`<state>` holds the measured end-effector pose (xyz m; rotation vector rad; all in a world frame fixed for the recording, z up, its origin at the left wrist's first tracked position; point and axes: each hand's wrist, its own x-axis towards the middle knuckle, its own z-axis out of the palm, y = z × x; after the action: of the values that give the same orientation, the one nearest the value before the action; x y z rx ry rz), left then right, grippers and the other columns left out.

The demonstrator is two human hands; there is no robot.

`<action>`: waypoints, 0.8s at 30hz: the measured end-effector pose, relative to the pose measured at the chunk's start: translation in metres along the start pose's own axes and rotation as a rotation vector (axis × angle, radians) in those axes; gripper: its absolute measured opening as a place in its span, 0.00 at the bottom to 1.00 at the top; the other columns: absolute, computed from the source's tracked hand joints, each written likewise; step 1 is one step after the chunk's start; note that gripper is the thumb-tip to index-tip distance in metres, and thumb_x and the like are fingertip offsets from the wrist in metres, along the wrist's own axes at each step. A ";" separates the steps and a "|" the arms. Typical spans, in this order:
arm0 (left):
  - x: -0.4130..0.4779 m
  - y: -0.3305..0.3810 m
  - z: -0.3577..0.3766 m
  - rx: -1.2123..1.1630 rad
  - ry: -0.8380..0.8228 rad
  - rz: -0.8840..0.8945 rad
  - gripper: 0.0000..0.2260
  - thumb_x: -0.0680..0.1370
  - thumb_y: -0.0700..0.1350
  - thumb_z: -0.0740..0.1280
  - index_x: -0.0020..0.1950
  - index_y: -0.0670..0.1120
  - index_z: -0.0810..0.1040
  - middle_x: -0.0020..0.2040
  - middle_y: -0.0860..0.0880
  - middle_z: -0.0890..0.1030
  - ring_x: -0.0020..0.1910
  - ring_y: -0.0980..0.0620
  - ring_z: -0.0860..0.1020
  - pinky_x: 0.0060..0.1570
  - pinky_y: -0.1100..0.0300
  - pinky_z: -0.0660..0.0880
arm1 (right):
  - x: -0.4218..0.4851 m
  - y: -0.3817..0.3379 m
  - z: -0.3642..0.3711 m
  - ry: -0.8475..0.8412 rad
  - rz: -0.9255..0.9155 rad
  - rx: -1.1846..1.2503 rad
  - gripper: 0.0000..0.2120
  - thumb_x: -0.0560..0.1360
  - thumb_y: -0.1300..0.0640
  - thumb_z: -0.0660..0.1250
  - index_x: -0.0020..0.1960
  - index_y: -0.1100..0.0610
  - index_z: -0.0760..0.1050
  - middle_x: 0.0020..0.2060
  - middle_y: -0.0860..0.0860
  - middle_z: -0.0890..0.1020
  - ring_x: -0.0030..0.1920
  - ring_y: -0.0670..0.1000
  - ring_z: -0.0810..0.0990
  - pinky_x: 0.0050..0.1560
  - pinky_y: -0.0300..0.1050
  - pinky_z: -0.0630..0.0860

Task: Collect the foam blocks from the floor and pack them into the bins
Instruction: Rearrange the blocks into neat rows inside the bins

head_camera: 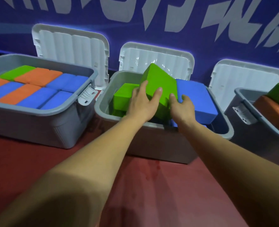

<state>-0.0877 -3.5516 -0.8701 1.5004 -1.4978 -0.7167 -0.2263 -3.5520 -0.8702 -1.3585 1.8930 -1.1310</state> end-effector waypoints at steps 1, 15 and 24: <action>-0.001 0.004 -0.008 0.007 0.015 0.003 0.29 0.80 0.65 0.61 0.78 0.54 0.63 0.75 0.45 0.65 0.72 0.44 0.69 0.67 0.52 0.65 | -0.002 -0.003 0.000 -0.012 -0.017 0.011 0.35 0.81 0.44 0.64 0.81 0.59 0.58 0.77 0.61 0.65 0.76 0.59 0.65 0.72 0.48 0.63; -0.036 -0.031 -0.221 0.187 -0.013 -0.182 0.51 0.59 0.86 0.50 0.78 0.63 0.52 0.74 0.42 0.69 0.69 0.43 0.72 0.72 0.47 0.65 | -0.087 -0.098 0.060 -0.653 -0.127 0.328 0.53 0.73 0.72 0.72 0.83 0.50 0.40 0.46 0.52 0.80 0.36 0.45 0.85 0.34 0.39 0.79; -0.097 -0.106 -0.240 0.509 -0.237 -0.323 0.42 0.68 0.81 0.47 0.78 0.65 0.41 0.78 0.34 0.55 0.73 0.35 0.69 0.72 0.47 0.65 | -0.144 -0.053 0.116 -0.764 -0.324 -0.139 0.60 0.61 0.31 0.80 0.81 0.36 0.46 0.76 0.57 0.61 0.76 0.54 0.65 0.77 0.47 0.62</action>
<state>0.1617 -3.4246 -0.8711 2.1372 -1.7203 -0.7537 -0.0584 -3.4608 -0.8880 -1.8778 1.2346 -0.4826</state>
